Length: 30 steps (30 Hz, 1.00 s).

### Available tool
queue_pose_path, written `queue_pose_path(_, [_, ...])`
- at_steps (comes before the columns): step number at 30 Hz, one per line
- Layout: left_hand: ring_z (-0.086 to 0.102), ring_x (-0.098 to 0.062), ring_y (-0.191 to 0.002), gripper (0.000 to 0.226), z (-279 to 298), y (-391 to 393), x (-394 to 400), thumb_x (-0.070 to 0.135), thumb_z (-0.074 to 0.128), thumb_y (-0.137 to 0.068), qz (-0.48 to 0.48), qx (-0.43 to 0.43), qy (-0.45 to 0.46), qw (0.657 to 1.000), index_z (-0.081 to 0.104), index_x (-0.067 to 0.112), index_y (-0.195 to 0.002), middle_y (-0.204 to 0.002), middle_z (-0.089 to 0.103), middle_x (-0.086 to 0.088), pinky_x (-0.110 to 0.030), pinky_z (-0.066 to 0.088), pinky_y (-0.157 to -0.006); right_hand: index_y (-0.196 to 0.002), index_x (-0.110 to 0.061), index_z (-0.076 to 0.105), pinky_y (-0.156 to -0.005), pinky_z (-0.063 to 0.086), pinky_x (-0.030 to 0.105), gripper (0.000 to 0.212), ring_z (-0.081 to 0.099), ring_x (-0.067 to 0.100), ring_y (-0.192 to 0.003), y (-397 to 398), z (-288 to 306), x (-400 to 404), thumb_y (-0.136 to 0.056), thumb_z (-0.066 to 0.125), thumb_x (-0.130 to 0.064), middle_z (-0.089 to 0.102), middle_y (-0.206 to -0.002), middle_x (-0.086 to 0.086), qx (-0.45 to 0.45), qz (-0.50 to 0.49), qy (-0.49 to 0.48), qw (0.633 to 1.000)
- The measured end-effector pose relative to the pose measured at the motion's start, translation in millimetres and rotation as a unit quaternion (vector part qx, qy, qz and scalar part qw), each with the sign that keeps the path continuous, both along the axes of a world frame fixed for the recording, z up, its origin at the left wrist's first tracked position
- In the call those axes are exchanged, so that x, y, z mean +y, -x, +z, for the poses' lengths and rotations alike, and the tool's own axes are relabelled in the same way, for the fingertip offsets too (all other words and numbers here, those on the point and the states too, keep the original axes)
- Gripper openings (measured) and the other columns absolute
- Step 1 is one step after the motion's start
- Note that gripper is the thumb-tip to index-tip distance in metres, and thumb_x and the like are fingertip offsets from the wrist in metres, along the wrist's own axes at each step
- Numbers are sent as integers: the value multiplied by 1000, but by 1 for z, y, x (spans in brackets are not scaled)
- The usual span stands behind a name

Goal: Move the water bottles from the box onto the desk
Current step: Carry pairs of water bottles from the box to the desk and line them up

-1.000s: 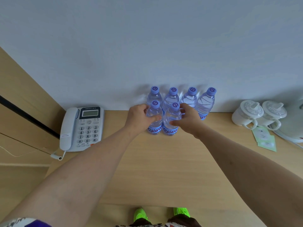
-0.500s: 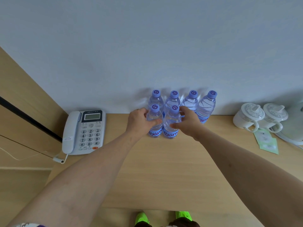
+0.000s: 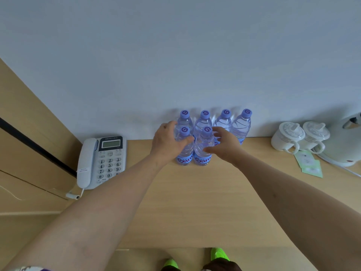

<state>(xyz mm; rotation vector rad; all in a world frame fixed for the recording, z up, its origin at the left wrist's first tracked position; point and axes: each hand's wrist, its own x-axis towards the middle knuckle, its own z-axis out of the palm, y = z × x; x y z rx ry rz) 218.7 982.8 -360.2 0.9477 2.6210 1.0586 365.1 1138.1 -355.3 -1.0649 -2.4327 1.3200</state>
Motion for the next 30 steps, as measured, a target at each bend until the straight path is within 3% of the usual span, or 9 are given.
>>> queue_pose_path(5, [43, -26, -130, 73, 25, -9, 4, 52, 78, -77, -33, 96, -32, 994, 55, 18, -137, -137, 53, -5, -33, 39, -103, -144, -23, 50, -88, 42, 28, 79, 56, 19, -119, -25, 16, -10, -74, 87, -27, 58, -136, 1, -5, -42, -29, 999])
queue_pose_path(9, [42, -30, -133, 73, 50, -33, 23, 52, 75, -82, -96, 146, -19, 984, 53, 15, -140, -141, 52, -11, -42, 36, -110, -137, -23, 57, -87, 47, 33, 71, 61, 28, -117, -56, 39, -13, -73, 85, -30, 67, -124, 5, 2, -68, -99, 993])
queue_pose_path(12, [37, -32, -138, 72, 63, -70, 49, 51, 73, -83, -136, 166, -5, 977, 51, 16, -142, -147, 47, -13, -42, 33, -112, -147, -26, 48, -102, 42, 36, 80, 52, 27, -131, -94, 58, -6, -75, 83, -36, 57, -142, 6, -18, -77, -133, 988])
queue_pose_path(15, [34, -31, -140, 73, 77, -125, 80, 55, 70, -84, -174, 173, 15, 969, 48, 21, -144, -151, 43, -10, -42, 30, -114, -152, -28, 40, -108, 37, 36, 86, 44, 24, -138, -149, 75, 5, -77, 80, -41, 48, -151, 2, -40, -97, -152, 983])
queue_pose_path(21, [24, -28, -147, 77, 101, -279, 143, 62, 62, -86, -277, 195, 21, 941, 40, 27, -150, -158, 35, -6, -43, 26, -117, -155, -31, 33, -112, 31, 38, 89, 29, 24, -146, -316, 103, 29, -80, 79, -46, 35, -160, -1, -84, -171, -205, 960])
queue_pose_path(30, [15, -25, -151, 76, 123, -628, 219, 61, 57, -89, -495, 183, -12, 849, 34, 28, -153, -162, 27, -6, -44, 21, -118, -156, -33, 25, -118, 28, 40, 93, 18, 25, -151, -663, 132, 27, -80, 74, -55, 25, -164, 0, -192, -358, -226, 885])
